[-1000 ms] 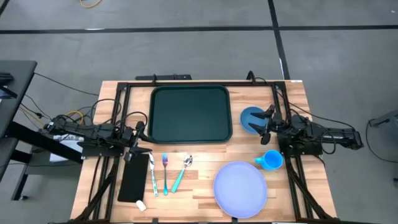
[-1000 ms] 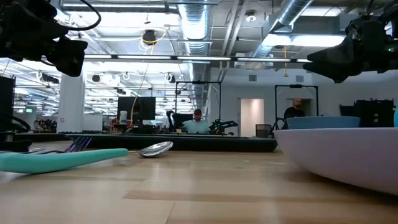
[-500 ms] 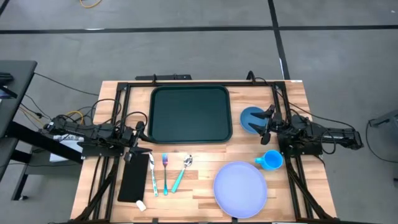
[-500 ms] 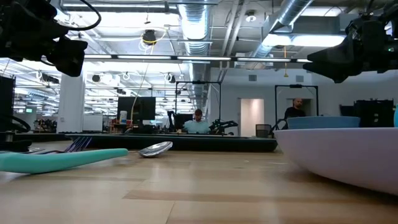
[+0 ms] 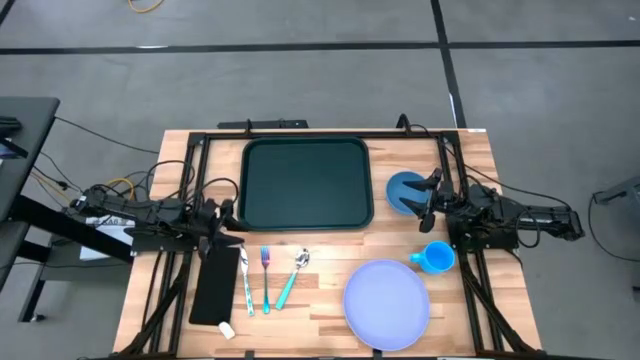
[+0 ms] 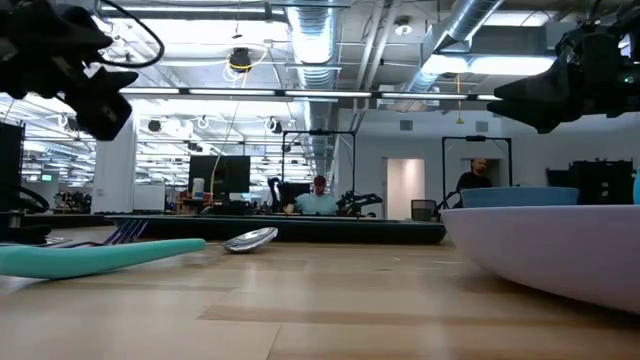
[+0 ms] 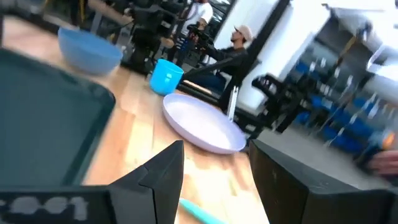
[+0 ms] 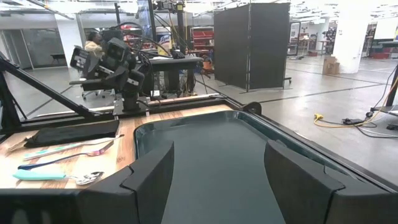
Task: Set up tray
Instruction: Put the blue mug on the top right of the black tray, then put the purple plate on the black tray below the blue mug
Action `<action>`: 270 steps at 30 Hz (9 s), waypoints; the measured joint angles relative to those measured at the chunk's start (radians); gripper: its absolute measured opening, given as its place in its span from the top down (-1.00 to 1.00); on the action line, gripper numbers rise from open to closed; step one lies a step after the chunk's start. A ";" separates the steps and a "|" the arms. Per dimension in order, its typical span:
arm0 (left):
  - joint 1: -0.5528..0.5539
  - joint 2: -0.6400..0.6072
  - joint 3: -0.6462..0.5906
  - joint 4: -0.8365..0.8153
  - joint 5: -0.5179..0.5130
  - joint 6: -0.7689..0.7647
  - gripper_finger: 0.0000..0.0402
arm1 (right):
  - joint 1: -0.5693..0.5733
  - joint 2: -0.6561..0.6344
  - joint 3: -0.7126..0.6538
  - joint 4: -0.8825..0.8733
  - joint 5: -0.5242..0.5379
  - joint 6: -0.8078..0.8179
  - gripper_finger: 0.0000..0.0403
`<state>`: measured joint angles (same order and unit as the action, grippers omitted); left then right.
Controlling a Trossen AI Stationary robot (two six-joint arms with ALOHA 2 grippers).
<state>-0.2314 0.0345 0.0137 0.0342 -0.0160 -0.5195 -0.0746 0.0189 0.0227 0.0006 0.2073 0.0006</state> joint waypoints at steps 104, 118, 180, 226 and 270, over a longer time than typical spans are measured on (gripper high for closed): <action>0.000 0.000 0.008 0.024 -0.407 -0.523 0.15 | 0.733 1.464 0.956 -1.236 -0.361 1.501 0.62; 0.000 0.000 0.008 0.025 -0.407 -0.523 0.15 | 0.500 1.464 1.076 -1.236 -0.335 1.244 0.98; 0.000 0.000 0.008 0.025 -0.487 -0.469 0.15 | -0.408 2.248 2.237 -1.374 -0.050 -0.057 0.20; 0.000 0.000 0.009 0.018 -0.431 -0.426 0.15 | 0.722 1.253 0.763 -0.891 -0.406 1.606 0.04; 0.000 -0.001 0.009 0.024 -0.431 -0.472 0.15 | 0.253 1.403 0.903 -0.609 -0.482 1.148 0.99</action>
<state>-0.2312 0.0340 0.0223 0.0578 -0.4469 -0.9916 0.1784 1.4221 0.9255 -0.6087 -0.2749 1.1482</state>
